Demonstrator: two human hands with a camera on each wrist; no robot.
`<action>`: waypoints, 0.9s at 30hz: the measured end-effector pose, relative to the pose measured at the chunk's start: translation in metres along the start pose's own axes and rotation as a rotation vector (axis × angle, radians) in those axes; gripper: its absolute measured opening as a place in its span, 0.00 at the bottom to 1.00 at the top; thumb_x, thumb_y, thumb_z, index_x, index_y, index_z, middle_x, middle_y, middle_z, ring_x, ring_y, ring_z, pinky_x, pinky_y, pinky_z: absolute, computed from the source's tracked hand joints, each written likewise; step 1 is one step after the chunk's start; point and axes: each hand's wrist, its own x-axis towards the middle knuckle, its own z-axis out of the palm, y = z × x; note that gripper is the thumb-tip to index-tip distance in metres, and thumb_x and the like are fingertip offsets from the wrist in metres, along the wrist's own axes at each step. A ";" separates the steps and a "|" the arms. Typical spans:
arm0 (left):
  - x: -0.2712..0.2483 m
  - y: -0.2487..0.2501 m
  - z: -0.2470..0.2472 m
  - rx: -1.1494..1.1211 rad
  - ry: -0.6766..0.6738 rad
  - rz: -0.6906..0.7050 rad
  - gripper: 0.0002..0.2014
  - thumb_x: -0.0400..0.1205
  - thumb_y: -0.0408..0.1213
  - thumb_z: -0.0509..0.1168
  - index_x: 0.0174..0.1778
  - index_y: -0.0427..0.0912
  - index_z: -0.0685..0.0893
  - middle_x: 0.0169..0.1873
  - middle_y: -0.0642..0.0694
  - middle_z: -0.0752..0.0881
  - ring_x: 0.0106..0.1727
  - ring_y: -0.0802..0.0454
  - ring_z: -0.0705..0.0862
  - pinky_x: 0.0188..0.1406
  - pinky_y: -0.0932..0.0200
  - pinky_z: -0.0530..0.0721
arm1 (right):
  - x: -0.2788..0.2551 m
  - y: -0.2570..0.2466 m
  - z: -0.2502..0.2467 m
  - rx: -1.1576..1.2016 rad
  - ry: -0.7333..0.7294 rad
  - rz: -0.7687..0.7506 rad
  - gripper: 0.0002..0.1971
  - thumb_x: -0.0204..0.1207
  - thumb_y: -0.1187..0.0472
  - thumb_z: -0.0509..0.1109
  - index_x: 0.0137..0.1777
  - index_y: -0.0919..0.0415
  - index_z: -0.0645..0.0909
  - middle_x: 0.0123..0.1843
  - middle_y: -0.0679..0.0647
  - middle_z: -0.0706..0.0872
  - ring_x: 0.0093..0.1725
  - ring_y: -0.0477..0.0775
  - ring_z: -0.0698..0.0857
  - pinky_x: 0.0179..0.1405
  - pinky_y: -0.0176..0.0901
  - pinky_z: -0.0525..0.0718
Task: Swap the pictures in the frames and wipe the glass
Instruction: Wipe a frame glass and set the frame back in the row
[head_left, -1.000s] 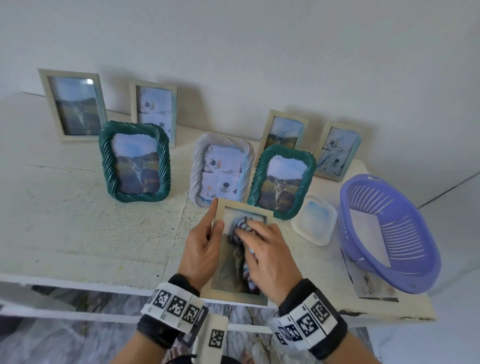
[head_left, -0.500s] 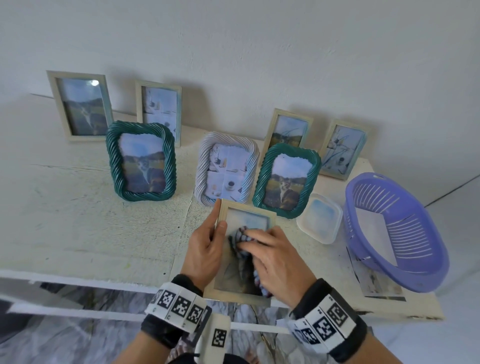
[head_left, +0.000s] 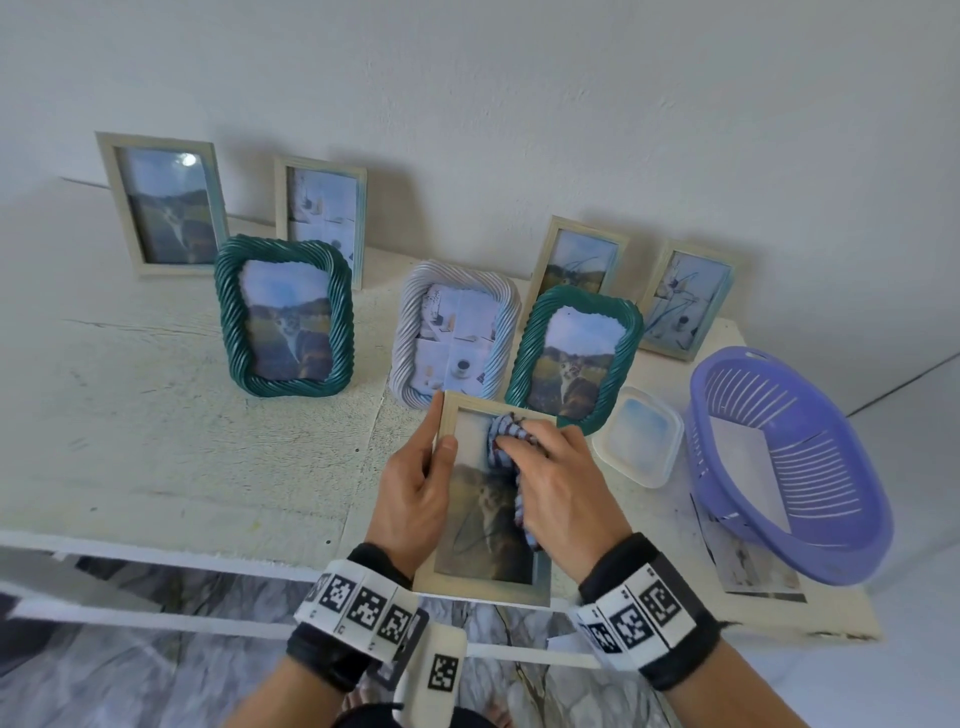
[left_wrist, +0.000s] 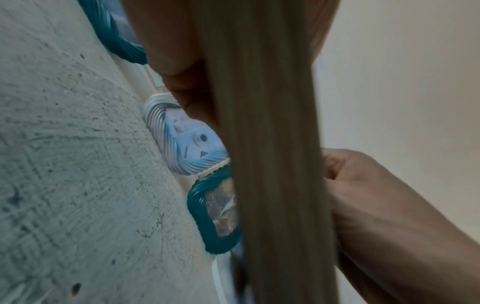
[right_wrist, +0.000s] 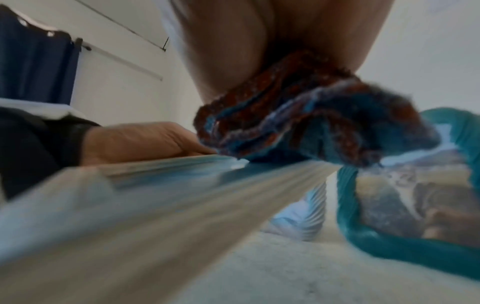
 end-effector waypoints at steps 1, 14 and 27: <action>0.001 0.001 -0.001 0.000 -0.003 0.001 0.24 0.88 0.31 0.57 0.81 0.44 0.66 0.21 0.55 0.63 0.21 0.62 0.60 0.21 0.66 0.62 | 0.000 -0.006 0.000 -0.012 0.022 -0.011 0.28 0.52 0.72 0.80 0.56 0.61 0.85 0.56 0.56 0.82 0.49 0.57 0.77 0.46 0.53 0.86; -0.001 -0.001 -0.002 0.007 -0.011 0.006 0.24 0.87 0.30 0.58 0.81 0.41 0.67 0.19 0.58 0.64 0.20 0.63 0.61 0.21 0.69 0.63 | -0.003 -0.010 -0.002 0.068 0.021 -0.067 0.23 0.60 0.75 0.75 0.57 0.62 0.86 0.60 0.58 0.82 0.53 0.59 0.78 0.53 0.52 0.86; 0.002 -0.003 -0.006 0.024 -0.011 -0.012 0.23 0.87 0.30 0.58 0.80 0.41 0.67 0.18 0.57 0.63 0.20 0.62 0.62 0.21 0.71 0.61 | -0.004 -0.013 -0.001 0.017 0.044 -0.244 0.15 0.63 0.71 0.69 0.48 0.59 0.88 0.53 0.50 0.87 0.51 0.46 0.71 0.48 0.40 0.76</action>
